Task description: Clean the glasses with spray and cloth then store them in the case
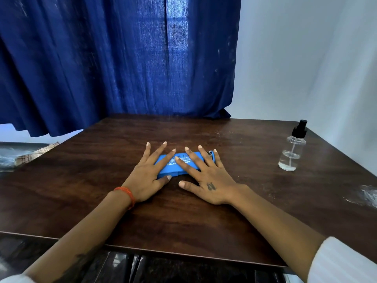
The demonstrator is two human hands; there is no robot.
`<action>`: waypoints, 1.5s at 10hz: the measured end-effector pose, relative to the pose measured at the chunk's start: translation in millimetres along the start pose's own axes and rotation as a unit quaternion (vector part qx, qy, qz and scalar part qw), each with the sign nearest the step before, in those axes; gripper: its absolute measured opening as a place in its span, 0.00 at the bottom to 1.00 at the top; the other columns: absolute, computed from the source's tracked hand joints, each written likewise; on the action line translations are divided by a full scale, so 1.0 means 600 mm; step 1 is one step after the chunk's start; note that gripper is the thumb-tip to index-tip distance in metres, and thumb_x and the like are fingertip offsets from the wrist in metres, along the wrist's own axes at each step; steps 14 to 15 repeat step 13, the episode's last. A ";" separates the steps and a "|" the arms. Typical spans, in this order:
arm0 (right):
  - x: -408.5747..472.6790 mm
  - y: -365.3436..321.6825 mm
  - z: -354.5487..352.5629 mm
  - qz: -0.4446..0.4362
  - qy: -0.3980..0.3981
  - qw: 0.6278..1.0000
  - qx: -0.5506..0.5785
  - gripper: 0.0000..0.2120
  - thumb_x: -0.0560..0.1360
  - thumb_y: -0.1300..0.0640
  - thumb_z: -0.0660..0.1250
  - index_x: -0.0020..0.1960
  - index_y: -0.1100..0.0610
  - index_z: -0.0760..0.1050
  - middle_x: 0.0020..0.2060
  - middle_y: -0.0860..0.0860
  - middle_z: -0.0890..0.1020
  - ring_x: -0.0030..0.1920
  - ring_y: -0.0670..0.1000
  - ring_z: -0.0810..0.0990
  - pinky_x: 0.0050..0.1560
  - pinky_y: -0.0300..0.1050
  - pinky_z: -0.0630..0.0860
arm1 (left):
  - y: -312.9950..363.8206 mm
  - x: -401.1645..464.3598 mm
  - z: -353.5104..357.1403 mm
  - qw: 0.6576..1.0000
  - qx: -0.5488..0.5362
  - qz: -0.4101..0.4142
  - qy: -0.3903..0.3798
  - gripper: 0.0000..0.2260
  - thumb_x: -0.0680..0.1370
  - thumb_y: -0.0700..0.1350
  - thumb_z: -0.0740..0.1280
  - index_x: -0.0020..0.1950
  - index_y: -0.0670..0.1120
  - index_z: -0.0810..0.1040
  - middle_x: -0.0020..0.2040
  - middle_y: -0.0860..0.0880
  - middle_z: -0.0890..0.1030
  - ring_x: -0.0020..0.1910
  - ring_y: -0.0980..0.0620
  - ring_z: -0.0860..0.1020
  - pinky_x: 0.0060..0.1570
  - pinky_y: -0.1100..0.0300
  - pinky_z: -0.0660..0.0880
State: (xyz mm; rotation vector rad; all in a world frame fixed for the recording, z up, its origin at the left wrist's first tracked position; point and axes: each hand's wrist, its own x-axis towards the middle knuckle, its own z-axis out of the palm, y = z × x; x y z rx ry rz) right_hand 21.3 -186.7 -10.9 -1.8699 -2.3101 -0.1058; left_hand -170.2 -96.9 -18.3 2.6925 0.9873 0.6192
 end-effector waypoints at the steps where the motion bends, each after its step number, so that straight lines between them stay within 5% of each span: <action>1: 0.003 0.004 0.008 0.001 0.087 0.994 0.071 0.33 0.71 0.30 0.46 0.73 0.39 0.51 0.76 0.48 0.52 0.75 0.55 0.44 0.71 0.60 0.43 | 0.003 -0.003 -0.002 0.998 -0.054 -0.001 0.023 0.35 0.67 0.66 0.55 0.73 0.59 0.54 0.74 0.60 0.48 0.74 0.48 0.39 0.71 0.51 0.43; 2: 0.006 0.014 0.007 0.030 0.207 0.968 0.139 0.27 0.74 0.45 0.64 0.71 0.49 0.64 0.72 0.53 0.64 0.72 0.56 0.59 0.71 0.54 0.57 | 0.007 -0.003 -0.005 0.988 -0.105 -0.010 0.109 0.31 0.72 0.59 0.65 0.72 0.52 0.61 0.75 0.55 0.55 0.74 0.53 0.52 0.72 0.58 0.48; 4: 0.002 0.038 -0.005 0.066 0.121 0.977 0.165 0.28 0.75 0.47 0.65 0.72 0.47 0.61 0.71 0.53 0.64 0.71 0.55 0.57 0.70 0.50 0.57 | 0.016 -0.003 -0.013 0.983 -0.095 -0.024 0.158 0.21 0.71 0.46 0.71 0.63 0.45 0.74 0.62 0.47 0.76 0.62 0.51 0.72 0.62 0.65 0.63; 6: -0.031 0.074 -0.030 0.050 0.109 0.993 0.022 0.26 0.77 0.46 0.62 0.73 0.45 0.59 0.68 0.54 0.67 0.72 0.56 0.58 0.70 0.49 0.57 | 0.048 0.022 0.003 0.985 -0.109 0.004 0.132 0.23 0.70 0.48 0.73 0.63 0.45 0.75 0.64 0.46 0.76 0.64 0.53 0.71 0.66 0.63 0.63; 8: -0.086 0.149 -0.040 0.076 0.109 0.990 -0.057 0.26 0.79 0.50 0.59 0.74 0.46 0.54 0.71 0.58 0.65 0.72 0.58 0.61 0.72 0.50 0.54 | 0.094 0.093 0.052 0.990 -0.106 0.051 0.077 0.25 0.72 0.52 0.69 0.67 0.48 0.70 0.71 0.45 0.68 0.73 0.49 0.58 0.70 0.62 0.54; 9: -0.108 0.185 -0.036 0.103 0.106 0.986 -0.075 0.26 0.78 0.53 0.60 0.74 0.48 0.56 0.70 0.60 0.67 0.70 0.61 0.65 0.70 0.54 0.57 | 0.114 0.125 0.078 0.991 -0.088 0.090 0.052 0.27 0.73 0.59 0.61 0.69 0.50 0.67 0.73 0.49 0.63 0.75 0.48 0.53 0.70 0.59 0.54; 11: -0.125 0.197 -0.032 0.178 0.103 0.976 -0.068 0.25 0.78 0.45 0.47 0.73 0.50 0.59 0.70 0.60 0.67 0.70 0.60 0.65 0.68 0.55 0.62 | 0.137 0.159 0.105 0.991 -0.038 0.128 0.022 0.27 0.77 0.62 0.47 0.73 0.52 0.59 0.75 0.50 0.55 0.75 0.46 0.48 0.70 0.54 0.51; 13: -0.109 0.174 -0.048 0.223 0.099 0.969 -0.042 0.25 0.81 0.45 0.40 0.72 0.51 0.62 0.69 0.61 0.68 0.69 0.61 0.66 0.68 0.56 0.63 | 0.154 0.161 0.080 0.994 -0.035 0.068 -0.075 0.27 0.76 0.64 0.40 0.74 0.57 0.49 0.76 0.54 0.47 0.75 0.49 0.42 0.71 0.53 0.49; 15: -0.109 0.174 -0.048 0.223 0.099 0.969 -0.042 0.25 0.81 0.45 0.40 0.72 0.51 0.62 0.69 0.61 0.68 0.69 0.61 0.66 0.68 0.56 0.63 | 0.154 0.161 0.080 0.994 -0.035 0.068 -0.075 0.27 0.76 0.64 0.40 0.74 0.57 0.49 0.76 0.54 0.47 0.75 0.49 0.42 0.71 0.53 0.49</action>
